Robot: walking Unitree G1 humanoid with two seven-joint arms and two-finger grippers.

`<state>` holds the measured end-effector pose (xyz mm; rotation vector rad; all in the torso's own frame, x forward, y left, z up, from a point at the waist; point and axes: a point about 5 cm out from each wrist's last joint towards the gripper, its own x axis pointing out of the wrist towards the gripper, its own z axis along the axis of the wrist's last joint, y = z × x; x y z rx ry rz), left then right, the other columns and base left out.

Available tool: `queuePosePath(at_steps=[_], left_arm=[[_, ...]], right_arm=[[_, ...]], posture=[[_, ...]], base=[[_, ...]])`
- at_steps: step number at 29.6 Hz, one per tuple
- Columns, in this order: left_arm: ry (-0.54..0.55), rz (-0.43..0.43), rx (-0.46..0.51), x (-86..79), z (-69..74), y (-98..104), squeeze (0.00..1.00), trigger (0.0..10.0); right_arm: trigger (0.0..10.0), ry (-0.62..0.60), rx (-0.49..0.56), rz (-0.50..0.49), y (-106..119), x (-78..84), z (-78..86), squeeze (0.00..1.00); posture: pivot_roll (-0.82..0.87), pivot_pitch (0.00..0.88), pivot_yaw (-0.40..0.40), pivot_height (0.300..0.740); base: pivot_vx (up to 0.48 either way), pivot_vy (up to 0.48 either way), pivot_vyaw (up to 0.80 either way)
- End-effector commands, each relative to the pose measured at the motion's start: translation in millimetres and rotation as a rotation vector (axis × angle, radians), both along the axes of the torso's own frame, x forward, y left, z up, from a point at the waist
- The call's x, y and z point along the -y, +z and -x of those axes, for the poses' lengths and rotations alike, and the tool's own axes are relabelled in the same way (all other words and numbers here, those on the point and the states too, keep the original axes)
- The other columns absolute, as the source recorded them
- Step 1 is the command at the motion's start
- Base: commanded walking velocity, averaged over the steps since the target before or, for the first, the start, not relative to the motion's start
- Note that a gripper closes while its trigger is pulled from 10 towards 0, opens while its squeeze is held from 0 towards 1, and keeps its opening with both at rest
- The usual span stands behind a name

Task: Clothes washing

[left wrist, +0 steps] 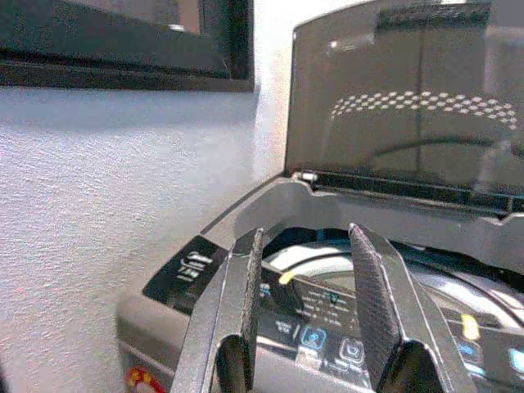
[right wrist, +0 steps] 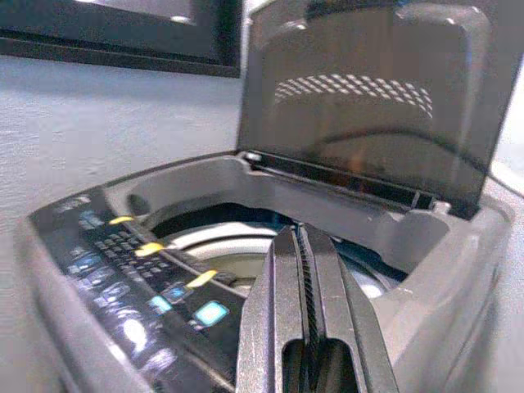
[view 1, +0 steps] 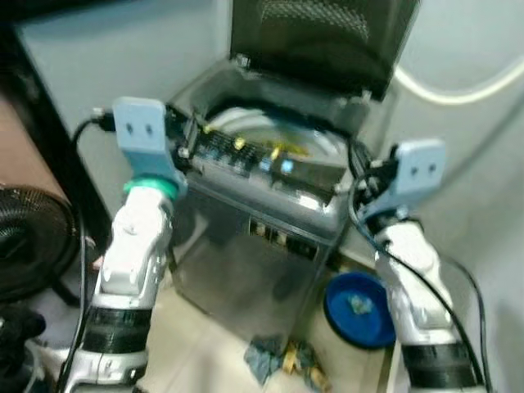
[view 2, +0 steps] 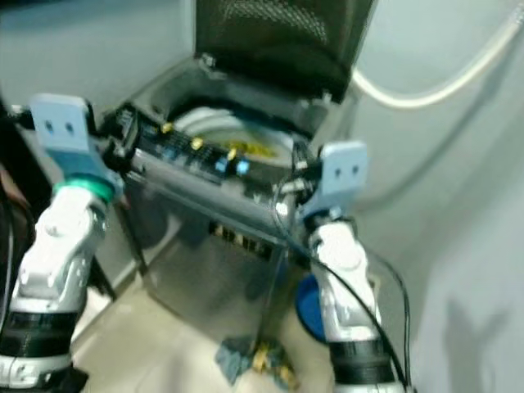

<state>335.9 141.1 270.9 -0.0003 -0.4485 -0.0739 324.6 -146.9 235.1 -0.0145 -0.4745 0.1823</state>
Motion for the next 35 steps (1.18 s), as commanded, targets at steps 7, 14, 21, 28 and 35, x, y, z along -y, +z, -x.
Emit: queuePosePath(at_steps=[7, 14, 21, 28, 35], left_arm=[[-0.012, -0.023, -0.018, 5.3, -1.0, -4, 0.00, 10.0], [-0.008, -0.026, -0.018, 5.1, -1.5, -4, 0.00, 10.0], [-0.011, -0.050, -0.048, 5.9, -2.2, -14, 0.00, 10.0], [-0.006, -0.104, -0.145, 4.8, 0.9, -48, 0.00, 10.0], [0.025, -0.144, -0.236, -4.3, 5.7, -78, 0.00, 10.0]], right_arm=[[10.0, 0.055, -0.009, 0.019, -3, -6.8, 1.8, 0.00], [10.0, 0.102, -0.015, 0.029, -4, -11.8, 4.0, 0.00], [10.0, 0.119, -0.064, 0.030, -20, -12.1, 2.8, 0.00], [10.0, 0.015, -0.193, 0.017, -57, 4.9, 0.2, 0.00], [10.0, -0.098, -0.291, -0.008, -86, 26.8, 3.8, 0.00]], posture=[[0.06, 0.000, -0.004, 0.740], [0.06, 0.000, -0.005, 0.740], [0.06, 0.000, -0.003, 0.740], [0.06, 0.000, -0.002, 0.740], [0.06, 0.000, -0.001, 0.740]], base=[[0.000, 0.000, 0.78], [0.000, 0.000, 0.78], [0.000, 0.000, 0.78], [0.000, 0.000, 0.78], [0.000, 0.000, 0.79]])
